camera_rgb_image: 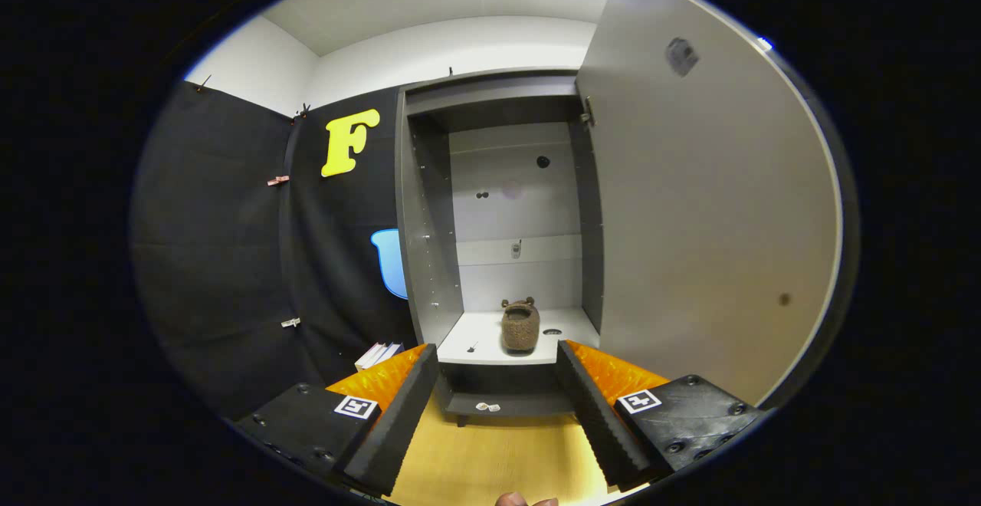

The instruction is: Open the shoe cabinet door, grab the shoes and put them into the shoe cabinet, then close the shoe cabinet door.

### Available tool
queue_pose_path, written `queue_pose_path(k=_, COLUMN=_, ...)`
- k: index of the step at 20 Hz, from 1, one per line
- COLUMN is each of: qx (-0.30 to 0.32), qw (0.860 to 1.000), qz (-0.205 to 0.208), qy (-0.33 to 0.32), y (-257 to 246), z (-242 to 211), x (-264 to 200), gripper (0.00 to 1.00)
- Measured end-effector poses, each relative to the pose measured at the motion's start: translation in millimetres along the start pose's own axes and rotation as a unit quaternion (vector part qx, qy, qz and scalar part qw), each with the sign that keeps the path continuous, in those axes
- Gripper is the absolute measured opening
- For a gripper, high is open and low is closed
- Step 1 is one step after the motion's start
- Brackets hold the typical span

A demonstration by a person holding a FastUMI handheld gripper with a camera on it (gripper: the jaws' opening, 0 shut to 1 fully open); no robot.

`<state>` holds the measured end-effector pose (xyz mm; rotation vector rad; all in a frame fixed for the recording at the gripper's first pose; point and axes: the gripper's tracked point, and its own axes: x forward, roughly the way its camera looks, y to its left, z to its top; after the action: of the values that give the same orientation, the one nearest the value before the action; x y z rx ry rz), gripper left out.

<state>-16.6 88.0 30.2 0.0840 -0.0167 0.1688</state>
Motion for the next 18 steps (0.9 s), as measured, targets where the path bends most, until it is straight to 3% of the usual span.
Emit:
queue_pose_path(k=10, qx=-0.008, qw=0.999, qz=-0.047, qy=-0.002, y=-89, z=8, x=-104, gripper=0.98)
queue_pose_path(k=13, qx=0.007, qw=0.999, qz=-0.052, qy=-0.003, y=-118, z=15, x=-116, gripper=0.98)
queue_pose_path(k=18, qx=0.02, qw=0.995, qz=-0.097, qy=-0.015, y=-185, z=32, x=-109, gripper=0.98)
